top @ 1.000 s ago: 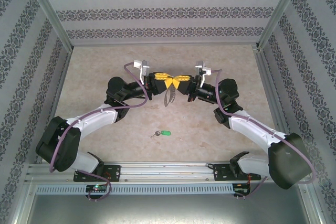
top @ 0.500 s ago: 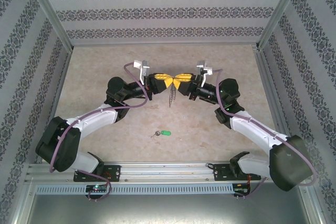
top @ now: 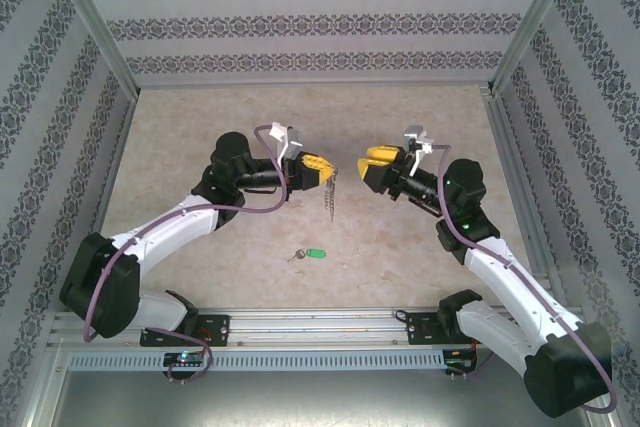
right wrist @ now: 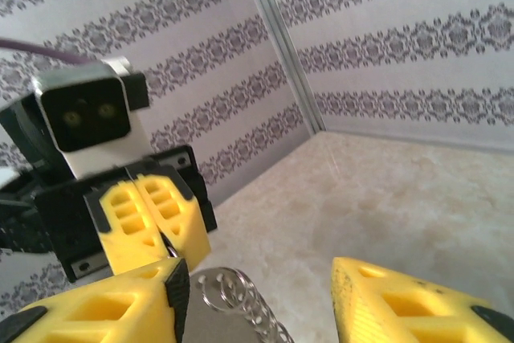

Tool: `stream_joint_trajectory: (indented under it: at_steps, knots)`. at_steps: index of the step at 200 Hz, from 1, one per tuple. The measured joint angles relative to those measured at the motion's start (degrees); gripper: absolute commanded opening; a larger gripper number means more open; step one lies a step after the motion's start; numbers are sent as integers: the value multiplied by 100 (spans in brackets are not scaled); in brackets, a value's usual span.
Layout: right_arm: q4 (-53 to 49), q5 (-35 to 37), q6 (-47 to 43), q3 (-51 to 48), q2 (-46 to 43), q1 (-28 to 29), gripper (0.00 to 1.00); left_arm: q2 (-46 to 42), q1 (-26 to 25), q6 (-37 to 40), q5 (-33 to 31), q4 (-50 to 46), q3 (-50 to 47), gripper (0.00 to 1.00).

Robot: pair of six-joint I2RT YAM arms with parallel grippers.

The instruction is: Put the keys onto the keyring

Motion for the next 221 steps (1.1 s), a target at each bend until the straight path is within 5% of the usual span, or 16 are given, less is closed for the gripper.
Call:
stream_joint_trajectory:
  at_steps: [71, 137, 180, 221]
  knots:
    - [-271, -817, -334, -39, 293, -37, 62, 46, 0, 861, 450, -1731, 651, 0]
    - [101, -1392, -369, -72, 649, -9, 57, 68, 0, 1080, 555, -2299, 710, 0]
    - [157, -1362, -365, -83, 693, 50, 57, 68, 0, 1091, 544, -2328, 713, 0]
    - [-7, -568, -201, -175, 638, 94, 58, 44, 0, 1093, -85, -2144, 577, 0]
